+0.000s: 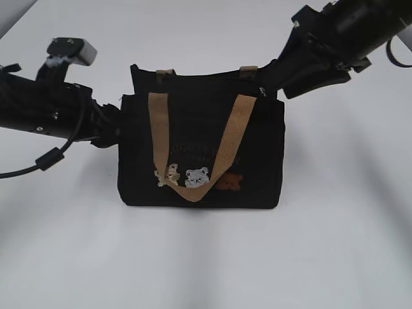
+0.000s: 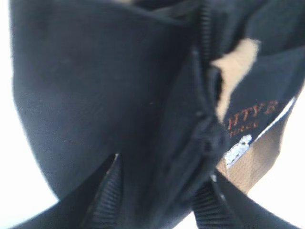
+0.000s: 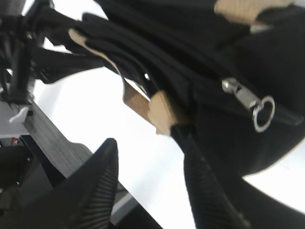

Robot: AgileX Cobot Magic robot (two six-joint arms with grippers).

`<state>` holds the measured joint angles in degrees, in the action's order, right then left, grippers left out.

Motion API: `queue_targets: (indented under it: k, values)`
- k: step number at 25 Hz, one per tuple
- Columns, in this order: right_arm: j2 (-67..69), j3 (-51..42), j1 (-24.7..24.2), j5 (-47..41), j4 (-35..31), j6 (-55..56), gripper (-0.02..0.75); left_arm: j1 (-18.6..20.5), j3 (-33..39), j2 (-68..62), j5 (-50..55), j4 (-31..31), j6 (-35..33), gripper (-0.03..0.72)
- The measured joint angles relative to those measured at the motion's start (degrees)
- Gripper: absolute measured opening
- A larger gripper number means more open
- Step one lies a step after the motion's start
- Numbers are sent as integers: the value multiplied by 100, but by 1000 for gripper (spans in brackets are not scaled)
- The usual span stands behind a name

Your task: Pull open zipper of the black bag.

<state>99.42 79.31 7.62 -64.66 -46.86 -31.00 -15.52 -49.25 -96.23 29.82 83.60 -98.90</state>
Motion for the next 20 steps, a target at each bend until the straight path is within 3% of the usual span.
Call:
queue_targets:
  k: [3, 8, 11, 13, 20]
  values:
    - [-225, 0, 0, -301, 961, 688, 358, 0, 0, 405, -298, -1102, 2155, 321]
    - [-1053, -358, 0, -420, 2660, 1732, 330, 0, 26, 1145, -394, -3615, 5464, 244]
    - [-1932, -1043, 0, -429, 3379, 2003, 326, 0, 200, 1684, -351, -4840, 6709, 237]
    - [-2574, -1647, 0, -434, 3652, 2071, 326, 0, 363, 2119, -236, -5343, 7338, 236]
    - [-5009, -3477, 0, 199, 3854, 2107, 326, 0, 957, 4053, 647, -6258, 8616, 235]
